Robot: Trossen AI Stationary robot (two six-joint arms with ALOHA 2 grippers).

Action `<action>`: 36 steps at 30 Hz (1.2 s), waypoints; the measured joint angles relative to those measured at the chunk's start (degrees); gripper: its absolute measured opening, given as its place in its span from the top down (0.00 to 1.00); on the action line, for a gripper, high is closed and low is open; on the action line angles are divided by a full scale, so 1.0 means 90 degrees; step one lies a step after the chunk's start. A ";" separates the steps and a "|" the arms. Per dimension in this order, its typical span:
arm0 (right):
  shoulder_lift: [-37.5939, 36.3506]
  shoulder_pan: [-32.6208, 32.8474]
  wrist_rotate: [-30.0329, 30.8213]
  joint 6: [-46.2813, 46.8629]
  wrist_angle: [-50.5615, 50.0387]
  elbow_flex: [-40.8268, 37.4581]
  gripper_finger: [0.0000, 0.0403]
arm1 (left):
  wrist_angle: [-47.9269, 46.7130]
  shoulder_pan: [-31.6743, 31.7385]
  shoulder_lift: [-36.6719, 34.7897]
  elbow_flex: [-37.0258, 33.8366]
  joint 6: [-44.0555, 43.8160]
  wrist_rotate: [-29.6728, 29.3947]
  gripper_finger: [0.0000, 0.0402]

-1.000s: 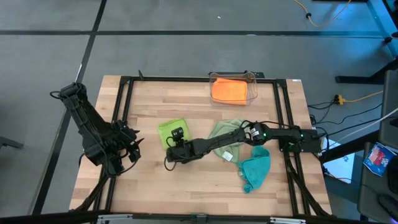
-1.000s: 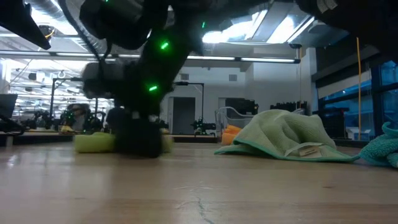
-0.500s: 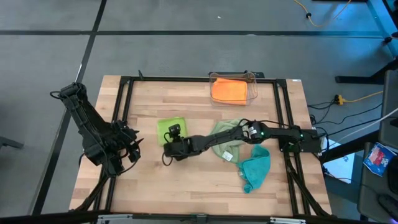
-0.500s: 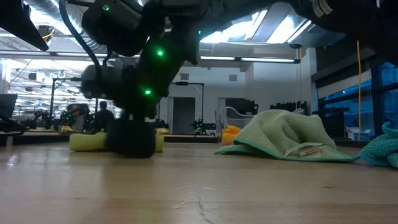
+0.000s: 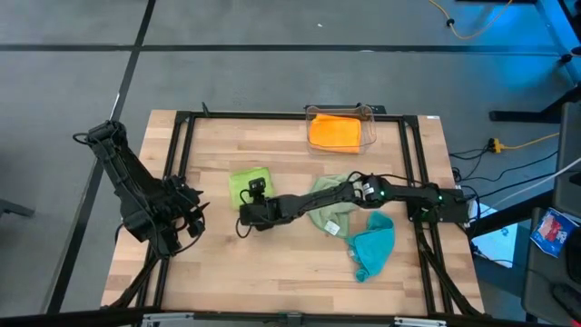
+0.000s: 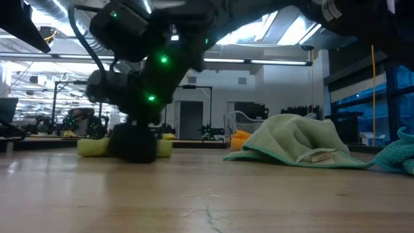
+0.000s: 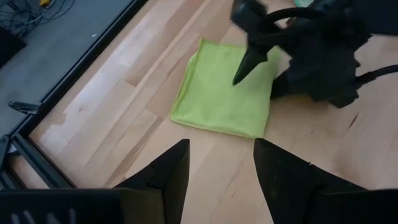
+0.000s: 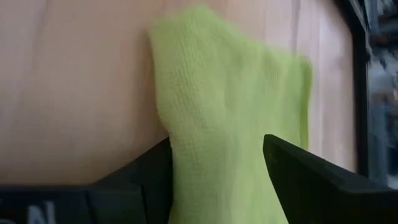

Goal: Fold microfiber towels
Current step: Stack the light green microfiber towel on top of the orange microfiber towel in the transparent bin

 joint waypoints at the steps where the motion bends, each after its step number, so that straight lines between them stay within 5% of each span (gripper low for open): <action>1: 0.0018 -0.0071 -0.0263 -0.0031 0.0413 -0.0020 0.42 | 0.0007 0.0000 0.0000 0.0000 0.0002 0.0000 0.57; 4: 0.0070 -0.0206 -0.0874 0.0345 0.0893 -0.0017 0.42 | 0.0009 0.0002 0.0000 0.0000 0.0002 0.0000 0.58; 9: 0.0026 -0.0154 -0.0109 0.0616 -0.0323 0.0038 0.42 | 0.0013 0.0005 0.0000 0.0000 0.0000 0.0007 0.57; 20: 0.0053 -0.0248 0.0094 0.0765 -0.0356 0.0051 0.42 | 0.0034 0.0005 0.0000 0.0000 0.0000 0.0019 0.57; 25: 0.0113 -0.0436 -0.0382 0.0431 0.0598 0.0014 0.42 | 0.0058 0.0005 0.0000 0.0000 0.0000 0.0020 0.58; 36: 0.0050 -0.0451 0.0228 0.0946 -0.0476 0.0055 0.42 | 0.0118 0.0005 -0.0002 0.0000 0.0000 0.0022 0.58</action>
